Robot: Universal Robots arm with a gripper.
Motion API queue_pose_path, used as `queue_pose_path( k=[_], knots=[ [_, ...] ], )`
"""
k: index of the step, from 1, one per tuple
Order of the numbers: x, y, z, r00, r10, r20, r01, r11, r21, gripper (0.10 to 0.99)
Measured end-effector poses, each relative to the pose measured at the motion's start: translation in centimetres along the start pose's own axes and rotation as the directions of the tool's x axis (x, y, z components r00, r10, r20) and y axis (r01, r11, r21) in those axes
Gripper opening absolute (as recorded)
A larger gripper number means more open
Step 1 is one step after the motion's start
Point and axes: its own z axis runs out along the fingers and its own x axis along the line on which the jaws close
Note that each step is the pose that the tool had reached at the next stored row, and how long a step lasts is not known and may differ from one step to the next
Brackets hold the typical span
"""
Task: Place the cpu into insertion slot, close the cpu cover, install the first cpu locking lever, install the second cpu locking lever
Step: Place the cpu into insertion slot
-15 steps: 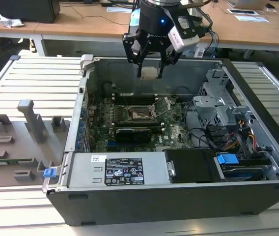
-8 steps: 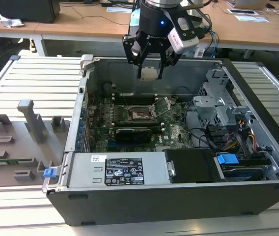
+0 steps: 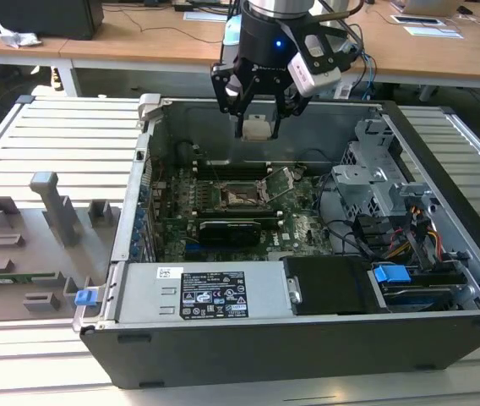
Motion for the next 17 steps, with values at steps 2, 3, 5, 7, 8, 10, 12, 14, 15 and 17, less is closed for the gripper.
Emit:
queue_pose_path(
  k=[2, 3, 5, 7, 8, 10, 12, 14, 15, 17],
  knots=[
    [0.0, -0.01, 0.07, 1.0, 0.0, 0.0, 0.0, 1.0, 0.0, 0.545],
    [0.0, -0.01, 0.1, 1.0, 0.0, 0.0, 0.0, 1.0, 0.0, 0.545],
    [0.0, -0.02, 0.2, 1.0, 0.0, 0.0, 0.0, 1.0, 0.0, 0.545],
    [0.0, -0.03, 0.3, 1.0, 0.0, 0.0, 0.0, 1.0, 0.0, 0.545],
    [-0.01, -0.04, 0.46, 1.0, 0.0, 0.0, 0.0, 1.0, 0.0, 0.545],
    [-0.01, -0.06, 0.65, 1.0, 0.0, 0.0, 0.0, 1.0, 0.0, 0.545],
    [-0.01, -0.07, 0.78, 1.0, 0.0, 0.0, 0.0, 1.0, 0.0, 0.545],
    [-0.02, -0.09, 1.02, 1.0, 0.0, 0.0, 0.0, 1.0, 0.0, 0.545],
    [-0.02, -0.1, 1.11, 1.0, 0.0, 0.0, 0.0, 1.0, 0.0, 0.545],
    [-0.02, -0.12, 1.33, 1.0, 0.0, 0.0, 0.0, 1.0, 0.0, 0.545]
  ],
)
